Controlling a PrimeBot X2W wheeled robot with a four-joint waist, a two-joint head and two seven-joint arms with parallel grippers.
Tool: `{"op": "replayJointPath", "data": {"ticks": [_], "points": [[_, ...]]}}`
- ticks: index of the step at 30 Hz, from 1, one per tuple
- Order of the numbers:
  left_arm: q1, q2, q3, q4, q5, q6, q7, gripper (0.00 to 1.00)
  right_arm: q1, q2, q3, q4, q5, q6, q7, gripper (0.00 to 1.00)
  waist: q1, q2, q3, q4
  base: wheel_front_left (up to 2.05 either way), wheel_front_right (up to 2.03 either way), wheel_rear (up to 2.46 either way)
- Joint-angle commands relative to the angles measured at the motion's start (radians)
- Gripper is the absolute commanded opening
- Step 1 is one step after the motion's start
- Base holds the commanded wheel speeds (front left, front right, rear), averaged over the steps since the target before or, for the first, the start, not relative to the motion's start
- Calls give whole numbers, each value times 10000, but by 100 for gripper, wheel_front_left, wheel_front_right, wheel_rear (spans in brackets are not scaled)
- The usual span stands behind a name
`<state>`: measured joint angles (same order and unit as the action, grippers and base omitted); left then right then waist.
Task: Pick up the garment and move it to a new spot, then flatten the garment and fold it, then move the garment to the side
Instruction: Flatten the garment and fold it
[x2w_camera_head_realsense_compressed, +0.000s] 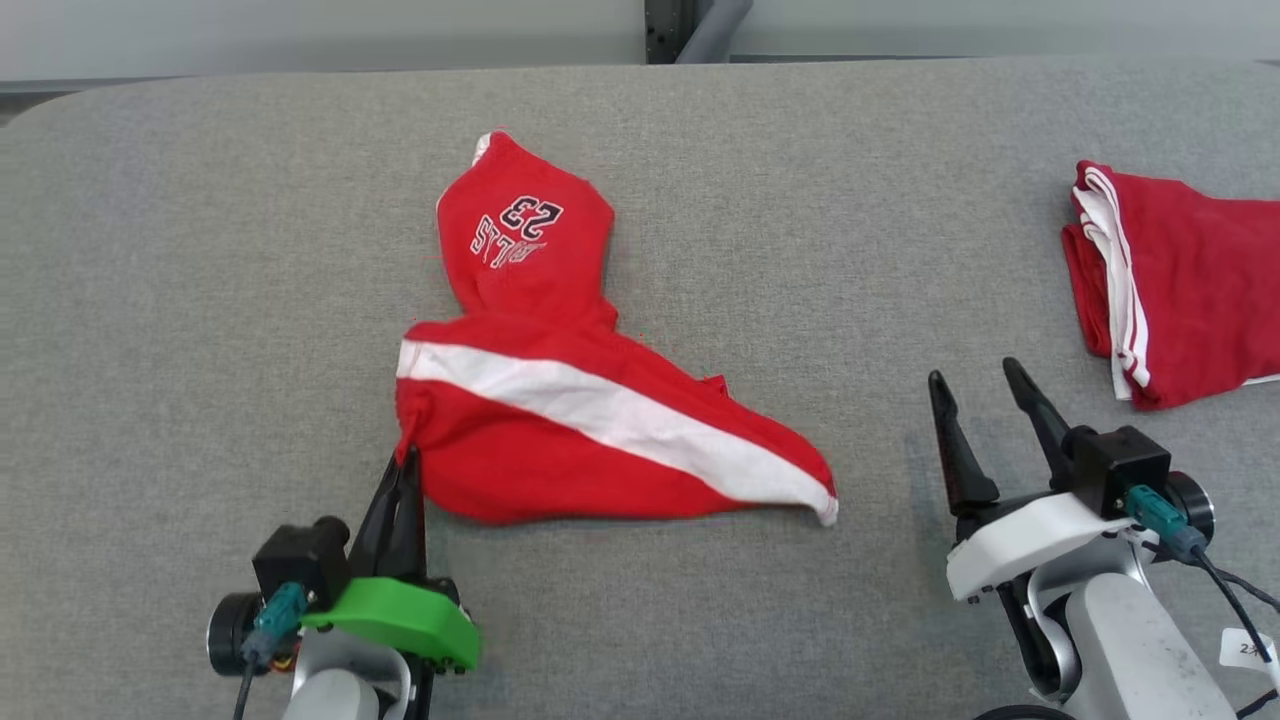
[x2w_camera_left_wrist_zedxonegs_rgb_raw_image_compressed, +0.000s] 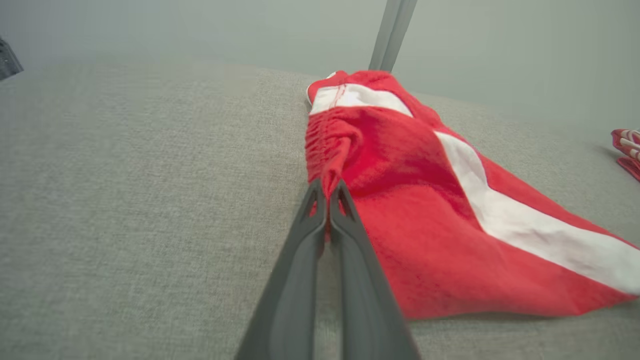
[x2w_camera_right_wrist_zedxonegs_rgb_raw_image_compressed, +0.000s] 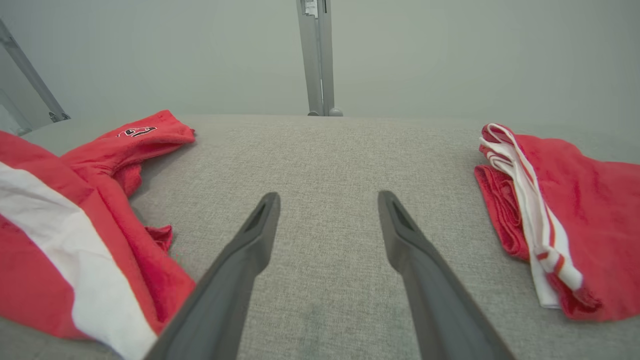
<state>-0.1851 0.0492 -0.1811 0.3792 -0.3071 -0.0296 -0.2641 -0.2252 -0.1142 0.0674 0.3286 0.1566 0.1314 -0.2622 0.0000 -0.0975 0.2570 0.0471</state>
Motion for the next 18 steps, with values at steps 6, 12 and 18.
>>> {"op": "replayJointPath", "data": {"ticks": [6, 12, 18], "points": [[658, 30, 157, 723, -34, 227, 5, 94, 341, 10, 402, 228, 153, -17, -5, 100, 0, 0, -303, 75, 0, 0, 0], [753, 27, 362, 515, 190, 433, 5, 100, 435, -243, 1399, 420, 737, -17, -7, 100, 0, 0, -339, -10, 0, 0, 0], [785, 29, 281, 52, 373, 468, 5, 100, 400, -531, 2630, 710, 1617, -17, -5, 100, 0, 0, -242, 120, 0, 0, 0]]}}
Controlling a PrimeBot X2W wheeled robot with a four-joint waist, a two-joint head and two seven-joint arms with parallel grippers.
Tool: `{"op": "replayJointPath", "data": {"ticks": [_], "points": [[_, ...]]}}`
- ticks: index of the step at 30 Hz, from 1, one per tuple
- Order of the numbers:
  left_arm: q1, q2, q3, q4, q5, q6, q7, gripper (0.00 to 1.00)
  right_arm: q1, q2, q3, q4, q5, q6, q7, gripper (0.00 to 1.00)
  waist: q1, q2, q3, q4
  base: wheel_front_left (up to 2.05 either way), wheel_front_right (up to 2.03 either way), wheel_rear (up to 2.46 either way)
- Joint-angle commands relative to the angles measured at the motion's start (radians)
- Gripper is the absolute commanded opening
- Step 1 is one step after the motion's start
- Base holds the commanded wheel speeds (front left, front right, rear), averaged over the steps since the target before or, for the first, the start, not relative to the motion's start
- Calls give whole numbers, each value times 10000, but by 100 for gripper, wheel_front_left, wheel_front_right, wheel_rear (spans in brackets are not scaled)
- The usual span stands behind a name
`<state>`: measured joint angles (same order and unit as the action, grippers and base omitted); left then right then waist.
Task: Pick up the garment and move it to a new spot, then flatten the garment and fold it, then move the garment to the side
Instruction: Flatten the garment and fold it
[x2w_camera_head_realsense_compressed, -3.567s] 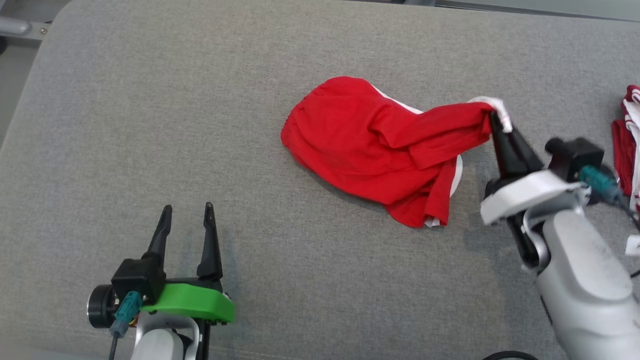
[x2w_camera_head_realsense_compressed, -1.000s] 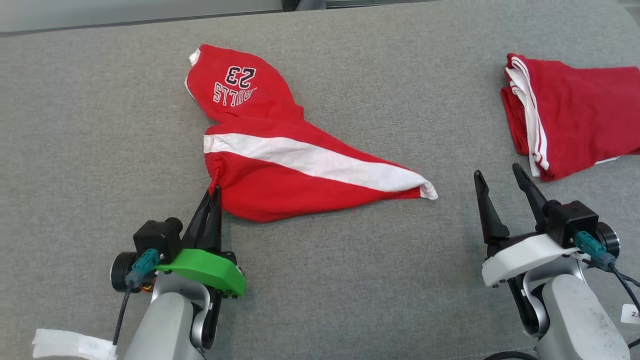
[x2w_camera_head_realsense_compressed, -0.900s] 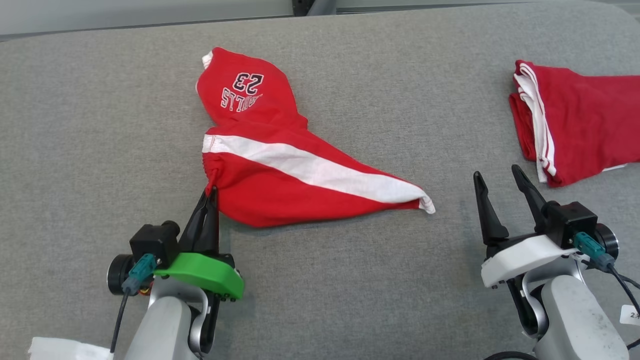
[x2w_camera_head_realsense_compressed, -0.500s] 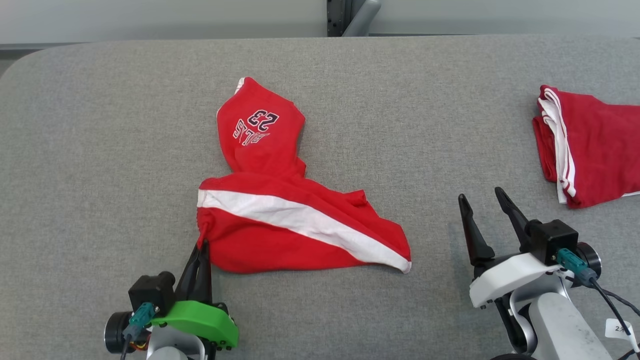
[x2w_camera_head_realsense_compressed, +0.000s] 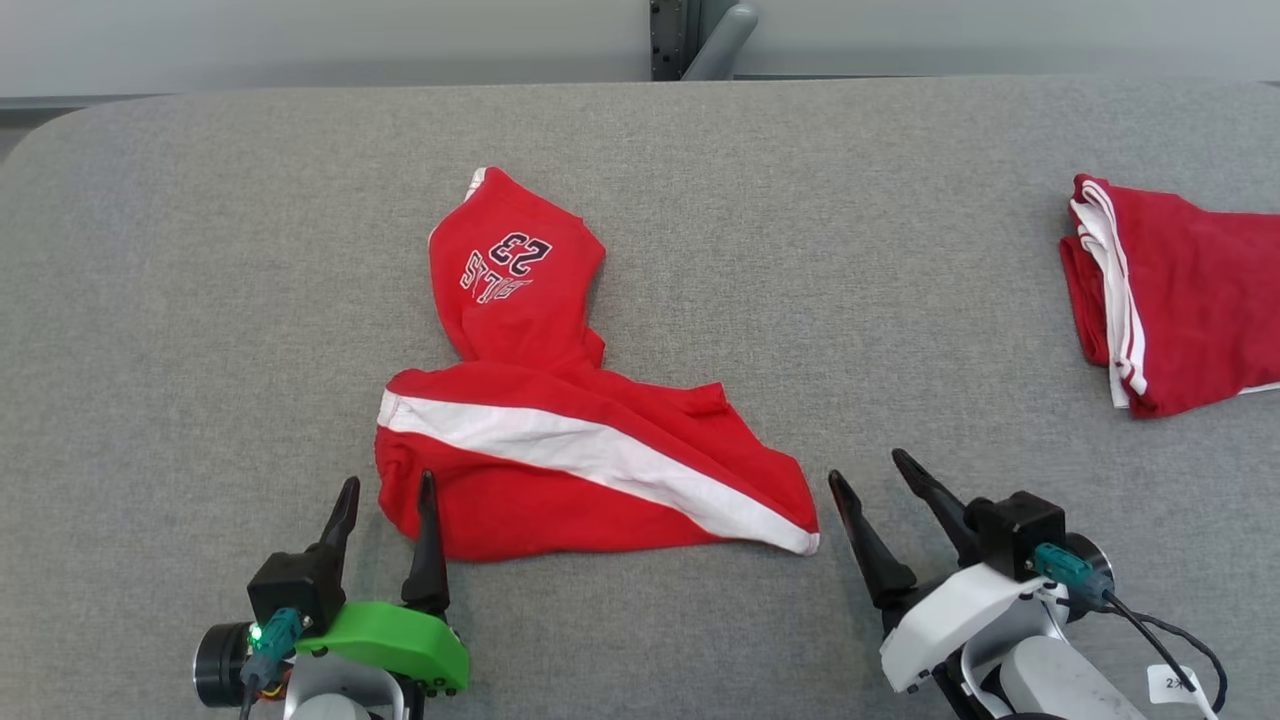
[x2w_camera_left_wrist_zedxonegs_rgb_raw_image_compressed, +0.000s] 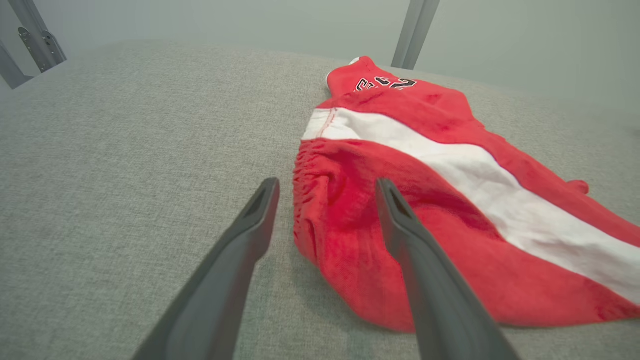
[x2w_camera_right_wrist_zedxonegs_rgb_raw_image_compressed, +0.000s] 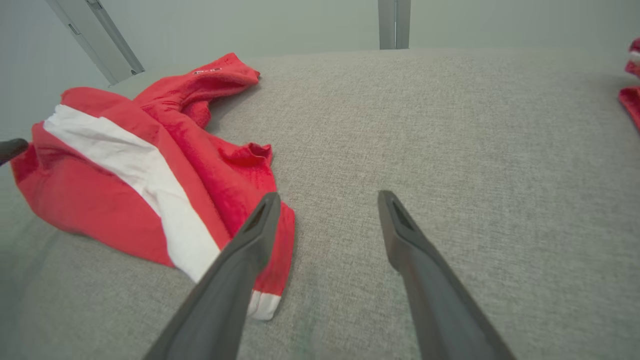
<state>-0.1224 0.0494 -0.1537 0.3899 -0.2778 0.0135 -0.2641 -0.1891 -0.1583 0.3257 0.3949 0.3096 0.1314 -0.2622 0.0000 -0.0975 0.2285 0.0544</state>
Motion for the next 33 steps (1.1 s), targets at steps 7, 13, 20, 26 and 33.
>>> {"op": "replayJointPath", "data": {"ticks": [7, 13, 20, 26, 33], "points": [[140, 29, -99, -276, 118, 68, 5, 100, -292, -289, 740, 435, 615, -17, -7, 100, 0, 0, 172, 266, 0, 0, 0], [59, 29, -201, -404, 115, 105, 5, 100, -739, -373, 1231, 1058, 801, -17, -5, 100, 0, 0, 298, 596, 0, 0, 0], [45, 27, -265, -493, -10, 160, 5, 100, -1366, -531, 1490, 2121, 785, -17, -4, 0, 0, 0, 497, 1008, 0, 0, 0], [-36, 27, -367, -623, -77, 214, 5, 100, -1929, -739, 584, 2248, 721, -18, -5, 0, 0, 0, 686, 1183, 0, 0, 0], [-118, 29, -568, -513, -101, 214, 5, 100, -2459, -601, -1296, 2319, -163, -17, -5, 100, 0, 0, 646, 1244, 0, 0, 0]]}}
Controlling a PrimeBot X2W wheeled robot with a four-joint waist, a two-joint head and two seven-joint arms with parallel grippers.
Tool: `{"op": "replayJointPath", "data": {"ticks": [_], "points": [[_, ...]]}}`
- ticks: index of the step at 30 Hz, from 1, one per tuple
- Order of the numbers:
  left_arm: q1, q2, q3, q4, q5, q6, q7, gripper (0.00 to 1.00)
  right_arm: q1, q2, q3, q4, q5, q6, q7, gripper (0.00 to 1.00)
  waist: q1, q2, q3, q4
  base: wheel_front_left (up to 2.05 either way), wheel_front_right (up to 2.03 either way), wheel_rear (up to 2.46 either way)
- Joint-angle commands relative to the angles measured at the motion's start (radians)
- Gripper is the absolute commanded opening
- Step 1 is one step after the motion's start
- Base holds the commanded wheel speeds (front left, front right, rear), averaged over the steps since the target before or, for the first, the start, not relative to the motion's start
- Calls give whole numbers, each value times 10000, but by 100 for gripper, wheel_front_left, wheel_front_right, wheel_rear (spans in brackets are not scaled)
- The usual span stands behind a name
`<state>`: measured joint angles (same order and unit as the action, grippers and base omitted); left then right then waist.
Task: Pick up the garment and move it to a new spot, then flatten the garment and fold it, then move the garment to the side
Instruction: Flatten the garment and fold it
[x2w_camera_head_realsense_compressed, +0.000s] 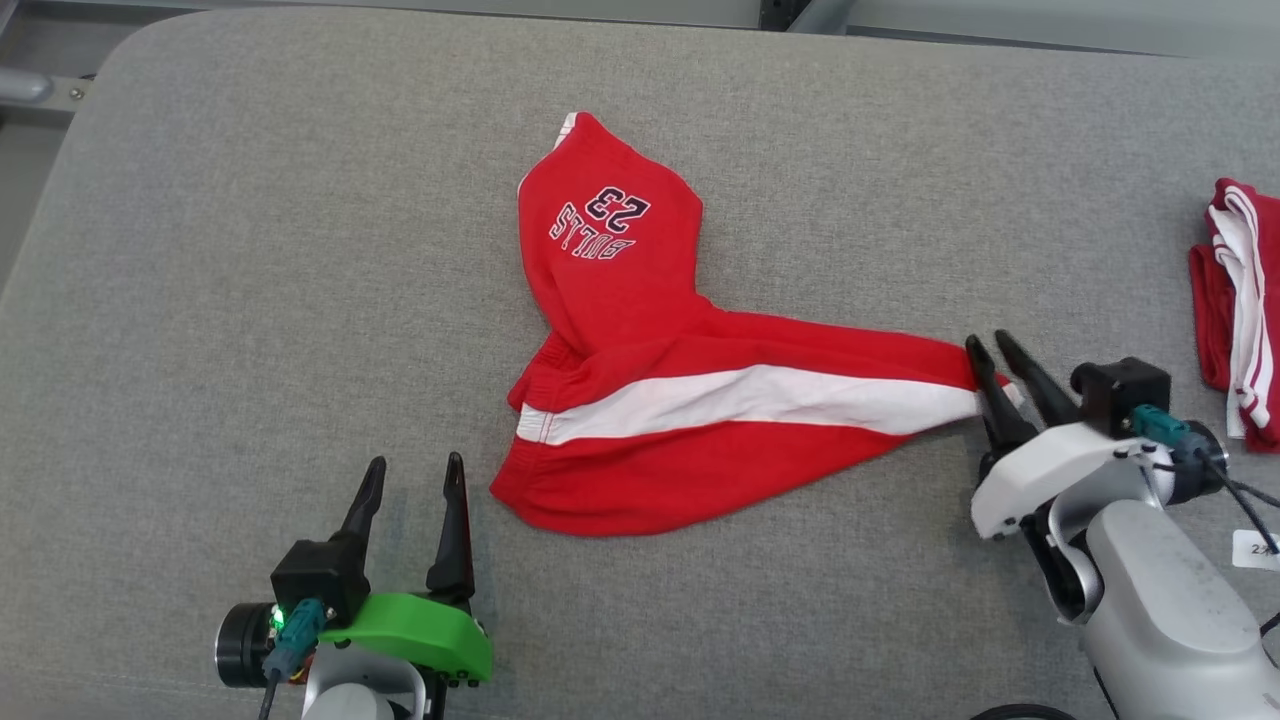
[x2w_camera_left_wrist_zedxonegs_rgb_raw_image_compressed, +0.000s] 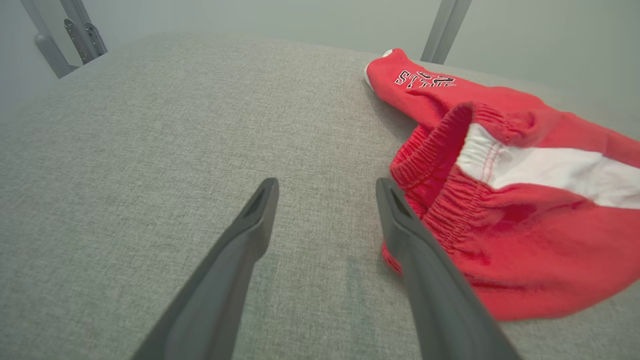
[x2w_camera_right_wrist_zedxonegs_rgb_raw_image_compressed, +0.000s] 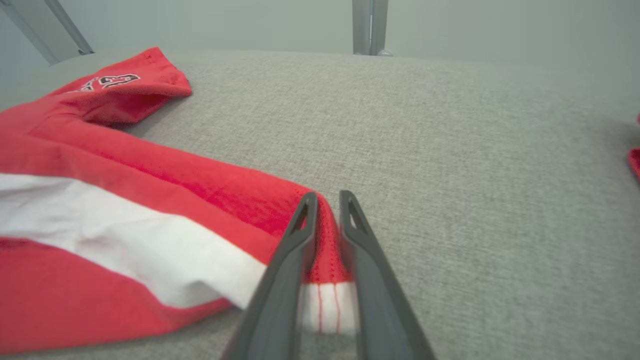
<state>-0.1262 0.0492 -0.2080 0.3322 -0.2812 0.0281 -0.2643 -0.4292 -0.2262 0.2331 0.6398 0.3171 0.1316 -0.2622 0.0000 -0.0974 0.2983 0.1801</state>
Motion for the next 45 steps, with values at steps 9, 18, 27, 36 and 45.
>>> {"op": "replayJointPath", "data": {"ticks": [9, 18, 27, 36, 45], "points": [[142, 29, 155, 117, 128, 21, 7, 100, 1250, 1190, -2227, -2285, -1871, -19, -5, 100, 0, -1, -586, -647, 0, 0, 0], [509, 31, 674, 95, 426, -3, 7, 100, 2669, 1372, -1880, -3008, -1857, -19, -5, 100, 0, -1, -1168, -1564, 0, 0, 0], [1033, 29, 908, 123, 657, -84, 7, 100, 3555, 1529, -1750, -3237, -1758, -19, -5, 100, 0, -1, -1796, -2051, 0, 0, 0], [1337, 31, 980, 107, 691, -62, 7, 100, 3811, 1663, -1754, -3349, -1809, -19, -5, 100, 0, -1, -1938, -2140, 0, 0, 0], [1374, 31, 1028, 17, 732, 25, 7, 100, 3747, 1690, -1724, -3609, -1906, -19, -5, 100, 0, -1, -1930, -2158, 0, 0, 0]]}}
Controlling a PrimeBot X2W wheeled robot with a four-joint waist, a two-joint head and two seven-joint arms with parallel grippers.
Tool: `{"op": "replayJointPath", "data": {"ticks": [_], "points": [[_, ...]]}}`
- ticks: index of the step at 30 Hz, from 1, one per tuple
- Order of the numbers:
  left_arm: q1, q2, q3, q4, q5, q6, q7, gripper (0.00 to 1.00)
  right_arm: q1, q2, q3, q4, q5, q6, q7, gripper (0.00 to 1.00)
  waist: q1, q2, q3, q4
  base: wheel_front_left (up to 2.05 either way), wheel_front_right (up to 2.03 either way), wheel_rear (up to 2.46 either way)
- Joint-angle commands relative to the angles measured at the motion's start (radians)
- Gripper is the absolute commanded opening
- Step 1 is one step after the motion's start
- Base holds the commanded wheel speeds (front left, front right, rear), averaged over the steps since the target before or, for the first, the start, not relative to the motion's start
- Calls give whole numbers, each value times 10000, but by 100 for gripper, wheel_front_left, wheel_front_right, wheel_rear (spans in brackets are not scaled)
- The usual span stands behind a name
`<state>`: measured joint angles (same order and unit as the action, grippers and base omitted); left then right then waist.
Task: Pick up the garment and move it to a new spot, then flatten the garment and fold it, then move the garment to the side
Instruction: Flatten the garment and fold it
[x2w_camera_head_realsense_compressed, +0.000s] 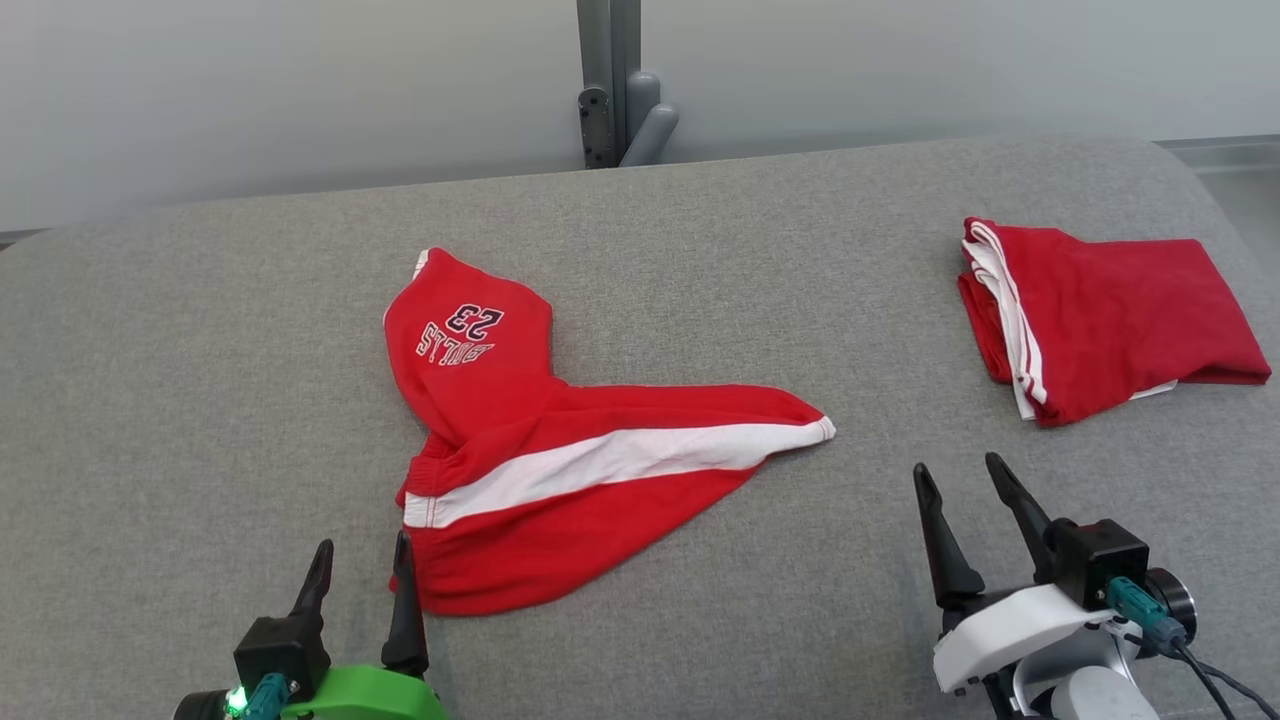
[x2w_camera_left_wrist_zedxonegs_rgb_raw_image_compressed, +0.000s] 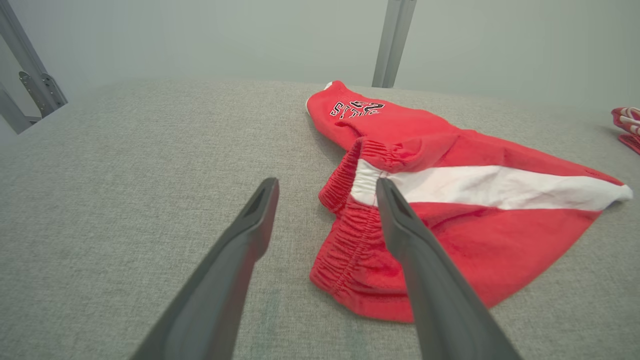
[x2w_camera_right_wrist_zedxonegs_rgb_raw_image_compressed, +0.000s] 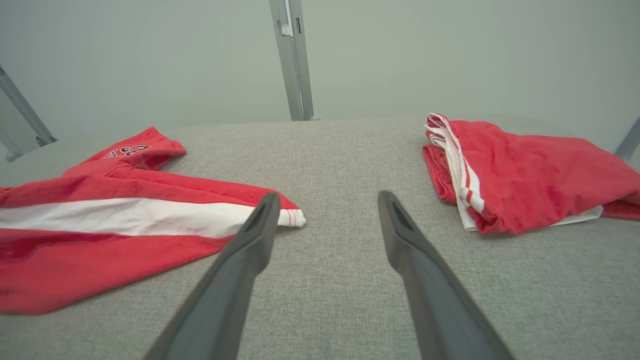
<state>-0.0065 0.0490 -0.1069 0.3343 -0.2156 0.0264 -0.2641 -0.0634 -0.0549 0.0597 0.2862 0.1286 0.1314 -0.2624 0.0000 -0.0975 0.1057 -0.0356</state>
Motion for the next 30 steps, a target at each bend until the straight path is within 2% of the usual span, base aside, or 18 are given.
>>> {"op": "replayJointPath", "data": {"ticks": [1, 8, 22, 30], "points": [[177, 32, 25, -15, 94, 58, 5, 100, 83, -20, 3, -123, -37, -17, -3, 100, 0, 0, -12, -3, 0, 0, 0], [155, 33, 54, -89, 42, 72, 5, 100, 27, 8, -25, -328, -40, -17, -3, 100, 0, 0, -12, -32, 0, 0, 0], [-787, 36, -98, 380, -722, -907, 5, 100, -299, -55, 219, -266, 22, -17, -3, 100, 0, 0, 750, -193, 0, 0, 0], [-1197, 33, -69, 679, -844, -1137, 5, 100, -490, -119, 243, -278, 57, -17, -3, 100, 0, 0, 1117, -246, 0, 0, 0]]}}
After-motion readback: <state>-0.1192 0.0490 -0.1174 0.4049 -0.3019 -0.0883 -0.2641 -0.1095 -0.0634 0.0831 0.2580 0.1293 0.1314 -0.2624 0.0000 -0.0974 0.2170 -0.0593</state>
